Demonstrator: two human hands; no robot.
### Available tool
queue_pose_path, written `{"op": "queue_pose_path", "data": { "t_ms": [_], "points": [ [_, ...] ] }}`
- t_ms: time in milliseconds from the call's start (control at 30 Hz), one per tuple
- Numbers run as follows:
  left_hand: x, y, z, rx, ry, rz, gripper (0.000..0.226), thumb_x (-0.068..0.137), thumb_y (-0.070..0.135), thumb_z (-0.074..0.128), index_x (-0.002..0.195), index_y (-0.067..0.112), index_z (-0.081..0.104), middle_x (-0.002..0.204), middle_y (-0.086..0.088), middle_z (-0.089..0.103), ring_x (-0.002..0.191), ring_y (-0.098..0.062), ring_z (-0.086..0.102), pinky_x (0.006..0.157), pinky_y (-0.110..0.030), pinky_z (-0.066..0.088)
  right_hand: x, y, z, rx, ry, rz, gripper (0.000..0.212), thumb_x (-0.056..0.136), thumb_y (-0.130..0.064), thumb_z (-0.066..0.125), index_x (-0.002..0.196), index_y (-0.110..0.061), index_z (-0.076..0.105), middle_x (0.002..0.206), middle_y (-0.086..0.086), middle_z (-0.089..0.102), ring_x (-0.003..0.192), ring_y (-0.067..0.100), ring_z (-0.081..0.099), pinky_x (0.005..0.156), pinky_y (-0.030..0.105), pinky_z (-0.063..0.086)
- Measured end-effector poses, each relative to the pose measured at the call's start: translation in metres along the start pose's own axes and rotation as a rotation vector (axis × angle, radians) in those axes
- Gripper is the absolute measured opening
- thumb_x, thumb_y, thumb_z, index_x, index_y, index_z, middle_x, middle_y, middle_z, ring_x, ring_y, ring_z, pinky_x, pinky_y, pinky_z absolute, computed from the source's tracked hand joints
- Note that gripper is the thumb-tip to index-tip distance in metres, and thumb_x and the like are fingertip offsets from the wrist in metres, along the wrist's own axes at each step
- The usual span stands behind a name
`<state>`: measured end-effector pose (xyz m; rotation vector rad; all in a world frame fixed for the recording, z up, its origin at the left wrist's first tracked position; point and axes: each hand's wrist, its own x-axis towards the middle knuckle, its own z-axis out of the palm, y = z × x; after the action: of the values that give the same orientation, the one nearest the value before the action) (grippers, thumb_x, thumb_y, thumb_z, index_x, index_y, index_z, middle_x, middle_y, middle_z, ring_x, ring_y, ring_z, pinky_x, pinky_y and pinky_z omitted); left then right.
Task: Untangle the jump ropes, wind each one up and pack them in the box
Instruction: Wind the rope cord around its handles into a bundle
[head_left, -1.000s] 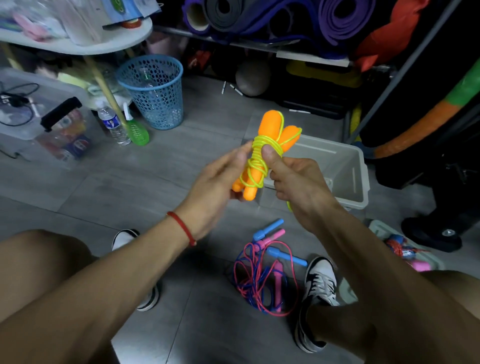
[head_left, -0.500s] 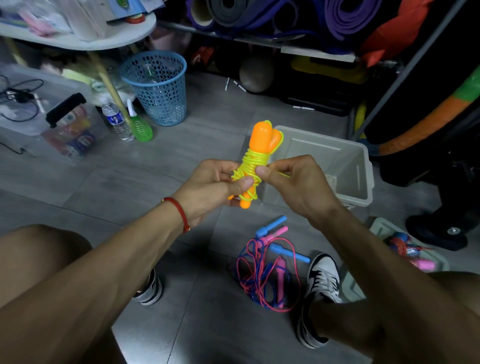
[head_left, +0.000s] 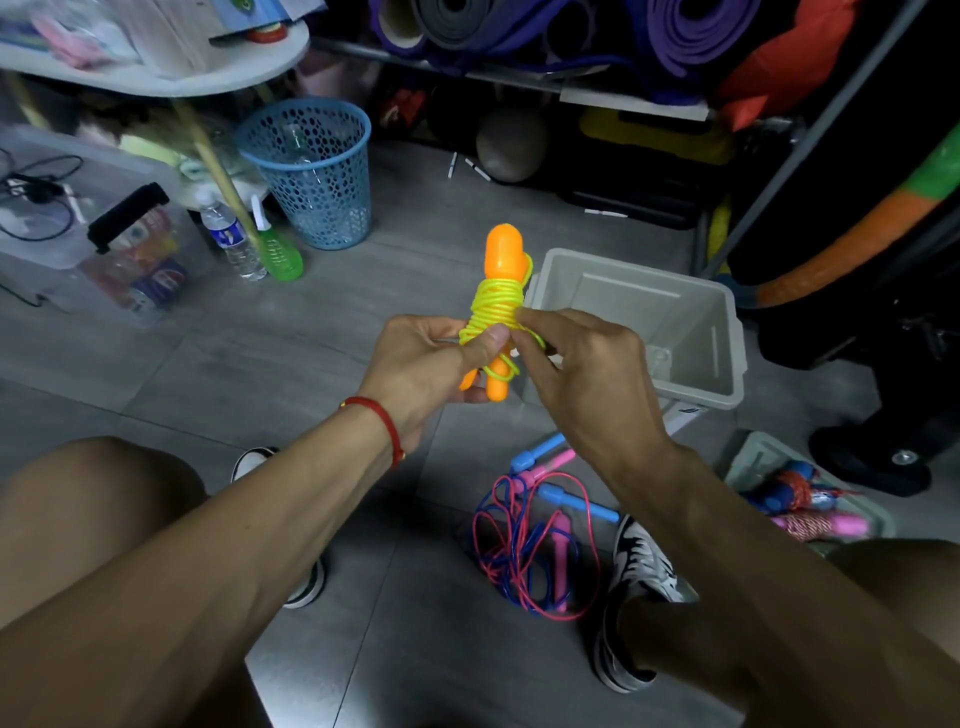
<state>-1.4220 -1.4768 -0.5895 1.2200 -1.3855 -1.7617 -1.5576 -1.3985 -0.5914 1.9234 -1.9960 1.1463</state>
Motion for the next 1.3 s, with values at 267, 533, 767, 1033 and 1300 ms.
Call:
{"op": "queue_pose_path", "data": {
  "t_ms": [267, 533, 767, 1033, 1300],
  "points": [
    [-0.003, 0.008, -0.010, -0.024, -0.136, -0.019, 0.023, 0.093, 0.008, 0.065, 0.112, -0.004, 0.070, 0.100, -0.023, 0.073, 0.083, -0.028, 0.069, 0.086, -0.044, 0.060, 0.001, -0.001, -0.006, -0.004, -0.233, -0.029, 0.046, 0.096, -0.020, 0.048, 0.138, -0.003, 0.055, 0.106, 0.015, 0.062, 0.090, 0.033, 0.062, 0.079, 0.043, 0.053],
    [-0.008, 0.008, -0.013, 0.082, -0.152, 0.027, 0.024, 0.086, -0.010, 0.065, 0.109, -0.005, 0.070, 0.100, -0.022, 0.074, 0.086, -0.031, 0.072, 0.084, -0.039, 0.061, 0.001, 0.003, -0.006, -0.020, -0.344, -0.058, 0.049, 0.098, -0.017, 0.060, 0.143, -0.002, 0.047, 0.106, 0.016, 0.055, 0.087, 0.033, 0.058, 0.077, 0.039, 0.050],
    [-0.007, 0.009, -0.006, 0.096, -0.080, 0.024, 0.025, 0.081, -0.011, 0.068, 0.106, -0.008, 0.068, 0.097, -0.024, 0.073, 0.079, -0.028, 0.072, 0.075, -0.036, 0.062, 0.002, -0.001, -0.003, -0.024, -0.313, -0.011, 0.040, 0.102, -0.015, 0.053, 0.139, 0.000, 0.050, 0.103, 0.016, 0.054, 0.086, 0.031, 0.057, 0.074, 0.038, 0.049],
    [-0.006, 0.004, 0.001, 0.070, -0.033, -0.041, 0.016, 0.084, -0.010, 0.066, 0.101, -0.012, 0.067, 0.087, -0.023, 0.070, 0.076, -0.028, 0.069, 0.077, -0.041, 0.062, 0.013, -0.002, -0.011, -0.169, -0.457, -0.057, 0.037, 0.093, -0.003, 0.055, 0.129, 0.006, 0.054, 0.100, 0.022, 0.055, 0.084, 0.039, 0.056, 0.074, 0.047, 0.047],
    [-0.010, 0.007, 0.008, 0.049, 0.070, -0.080, 0.035, 0.081, -0.008, 0.072, 0.105, 0.004, 0.049, 0.085, -0.018, 0.062, 0.067, -0.024, 0.067, 0.064, -0.038, 0.063, 0.013, 0.007, 0.000, -0.286, -0.456, -0.145, 0.020, 0.080, 0.005, 0.067, 0.100, 0.006, 0.061, 0.078, 0.018, 0.056, 0.067, 0.039, 0.056, 0.059, 0.039, 0.045]
  ]
}}
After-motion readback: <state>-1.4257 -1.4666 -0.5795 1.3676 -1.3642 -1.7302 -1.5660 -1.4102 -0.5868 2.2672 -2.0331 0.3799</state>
